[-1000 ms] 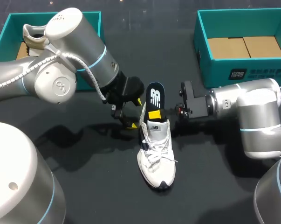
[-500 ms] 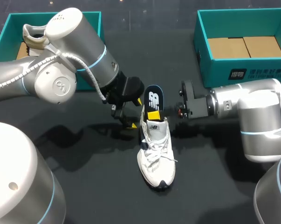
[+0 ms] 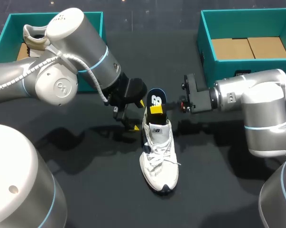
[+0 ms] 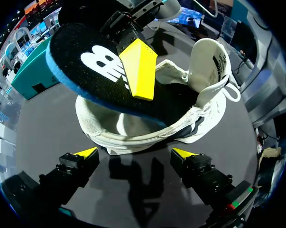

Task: Take the shoe out of the shoebox, open the shoe tongue, remove and reinsert the insole, then place the shoe into the shoebox

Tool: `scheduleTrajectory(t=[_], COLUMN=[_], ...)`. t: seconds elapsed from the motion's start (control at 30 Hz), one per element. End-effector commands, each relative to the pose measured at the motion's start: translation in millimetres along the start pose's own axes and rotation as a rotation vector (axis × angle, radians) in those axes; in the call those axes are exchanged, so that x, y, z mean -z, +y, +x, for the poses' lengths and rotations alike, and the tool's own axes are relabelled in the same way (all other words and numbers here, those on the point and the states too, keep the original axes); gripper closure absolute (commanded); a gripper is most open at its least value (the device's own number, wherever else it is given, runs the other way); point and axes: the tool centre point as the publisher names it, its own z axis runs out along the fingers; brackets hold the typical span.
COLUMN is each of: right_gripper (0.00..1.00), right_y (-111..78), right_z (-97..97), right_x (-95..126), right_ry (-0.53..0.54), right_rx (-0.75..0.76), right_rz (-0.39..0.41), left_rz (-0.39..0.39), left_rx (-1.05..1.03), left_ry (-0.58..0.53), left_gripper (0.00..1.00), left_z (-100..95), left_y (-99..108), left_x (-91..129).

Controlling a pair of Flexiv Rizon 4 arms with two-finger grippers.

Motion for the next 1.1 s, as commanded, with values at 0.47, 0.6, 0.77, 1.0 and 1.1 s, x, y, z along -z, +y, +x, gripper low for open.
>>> scheduleTrajectory(t=[0.47, 0.6, 0.77, 1.0, 1.1], right_gripper=[0.68, 0.62, 0.65, 1.0, 1.0], right_y=[-21.6, -7.5, 4.0, -0.2, -12.3], right_z=[10.3, 11.1, 9.0, -6.9, -11.5], right_x=[-9, -11, -7, -7, -10], right_ry=[-0.01, -0.011, -0.024, -0.002, 0.005], right_rx=[-0.029, 0.017, 0.047, 0.002, -0.037], right_rz=[0.001, 0.02, 0.033, 0.021, 0.022], left_rz=[-0.001, -0.001, -0.001, -0.001, -0.001], left_rx=[-0.001, -0.001, -0.001, -0.001, -0.001], left_ry=[0.0, 0.0, 0.0, 0.0, 0.0], left_gripper=[0.0, 0.0, 0.0, 0.0, 0.0], left_z=[-0.3, -0.3, -0.3, -0.3, -0.3], left_y=[0, 0, 0, 0, 0], left_x=[-1, -1, -1, -1, -1])
